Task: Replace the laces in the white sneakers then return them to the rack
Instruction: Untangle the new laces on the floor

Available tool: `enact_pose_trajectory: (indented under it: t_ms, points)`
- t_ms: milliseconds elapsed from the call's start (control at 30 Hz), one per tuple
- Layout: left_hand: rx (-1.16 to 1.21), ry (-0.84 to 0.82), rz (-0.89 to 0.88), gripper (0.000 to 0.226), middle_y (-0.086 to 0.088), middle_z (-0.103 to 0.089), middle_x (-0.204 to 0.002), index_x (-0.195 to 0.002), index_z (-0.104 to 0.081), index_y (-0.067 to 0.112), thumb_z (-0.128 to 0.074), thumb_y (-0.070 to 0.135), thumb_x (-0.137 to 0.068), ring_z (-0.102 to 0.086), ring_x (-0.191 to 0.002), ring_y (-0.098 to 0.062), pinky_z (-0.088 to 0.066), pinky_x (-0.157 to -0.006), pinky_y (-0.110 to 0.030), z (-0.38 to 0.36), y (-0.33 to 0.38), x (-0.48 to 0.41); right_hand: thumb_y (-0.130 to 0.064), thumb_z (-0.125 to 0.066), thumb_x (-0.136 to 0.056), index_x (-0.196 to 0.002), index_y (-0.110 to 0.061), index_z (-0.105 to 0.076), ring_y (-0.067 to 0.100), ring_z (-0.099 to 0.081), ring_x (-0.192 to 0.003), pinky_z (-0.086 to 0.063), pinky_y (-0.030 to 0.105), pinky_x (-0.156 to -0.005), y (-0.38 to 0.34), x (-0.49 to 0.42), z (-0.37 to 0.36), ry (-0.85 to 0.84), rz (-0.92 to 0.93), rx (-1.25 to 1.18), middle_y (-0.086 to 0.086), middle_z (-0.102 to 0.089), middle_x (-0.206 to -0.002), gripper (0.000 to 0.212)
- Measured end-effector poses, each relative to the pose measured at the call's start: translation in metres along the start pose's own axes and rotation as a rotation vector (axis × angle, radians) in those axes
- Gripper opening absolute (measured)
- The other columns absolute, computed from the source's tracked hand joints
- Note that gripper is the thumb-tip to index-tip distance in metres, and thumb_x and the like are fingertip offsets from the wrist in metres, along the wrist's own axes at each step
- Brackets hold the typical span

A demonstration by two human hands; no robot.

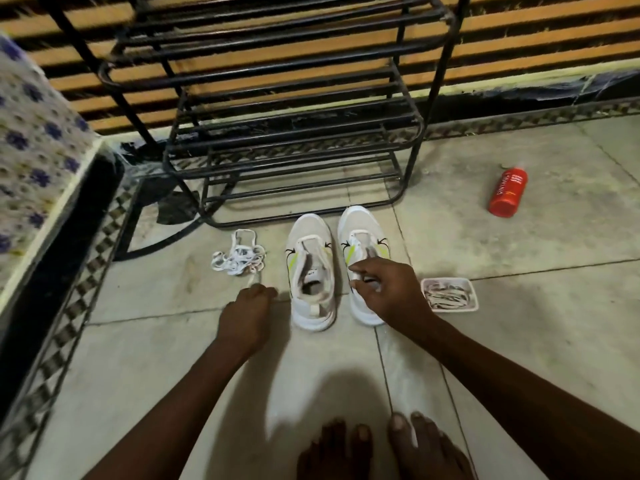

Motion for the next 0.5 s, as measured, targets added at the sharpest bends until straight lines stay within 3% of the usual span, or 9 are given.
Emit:
enact_pose_trajectory:
  t_ms: [67, 167, 300, 500]
  points:
    - [-0.123, -0.012, -0.041, 0.057, 0.005, -0.047, -0.142, -0.144, -0.046, 0.026, -0.058, 0.014, -0.090, -0.046, -0.135, -0.020, -0.052, -0.094, -0.039, -0.008, 0.001, 0.003, -0.002, -0.080, -0.078, -0.101, -0.007, -0.078, 0.014, -0.069, -0.084, -0.050, 0.014, -0.080, -0.003, -0.001, -0.001, 0.007, 0.037, 0.042, 0.003, -0.076, -0.094, 0.023]
    - [-0.118, -0.020, -0.055, 0.059, 0.004, -0.046, -0.140, -0.144, -0.046, 0.022, -0.060, 0.015, -0.088, -0.052, -0.131, -0.020, -0.054, -0.084, -0.040, -0.016, -0.002, 0.003, -0.003, -0.080, -0.078, -0.098, -0.009, -0.078, 0.010, -0.065, -0.088, -0.041, 0.005, -0.081, -0.004, -0.003, -0.006, 0.001, 0.048, 0.091, 0.000, -0.076, -0.094, 0.021]
    - [-0.114, -0.037, -0.068, 0.058, -0.003, -0.043, -0.146, -0.146, -0.045, 0.020, -0.060, 0.014, -0.091, -0.048, -0.134, -0.024, -0.054, -0.089, -0.040, -0.018, -0.005, -0.005, -0.007, -0.079, -0.080, -0.097, -0.011, -0.077, 0.020, -0.068, -0.091, -0.047, 0.023, -0.082, -0.002, -0.005, -0.011, -0.013, 0.048, 0.143, 0.000, -0.075, -0.095, 0.018]
    - [-0.161, -0.067, -0.056, 0.058, -0.005, -0.050, -0.134, -0.145, -0.042, 0.020, -0.062, 0.014, -0.090, -0.049, -0.127, -0.028, -0.055, -0.088, -0.041, -0.017, -0.008, -0.009, -0.005, -0.078, -0.080, -0.095, -0.012, -0.077, 0.023, -0.068, -0.091, -0.050, 0.030, -0.083, -0.002, -0.005, -0.011, -0.020, 0.071, 0.178, 0.001, -0.075, -0.094, 0.017]
Point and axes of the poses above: each hand's wrist, its own x-axis away from the middle knuckle, its own z-axis out of the back of the hand, y = z × x, the point moved 8 cm from there along -x, towards the middle knuckle
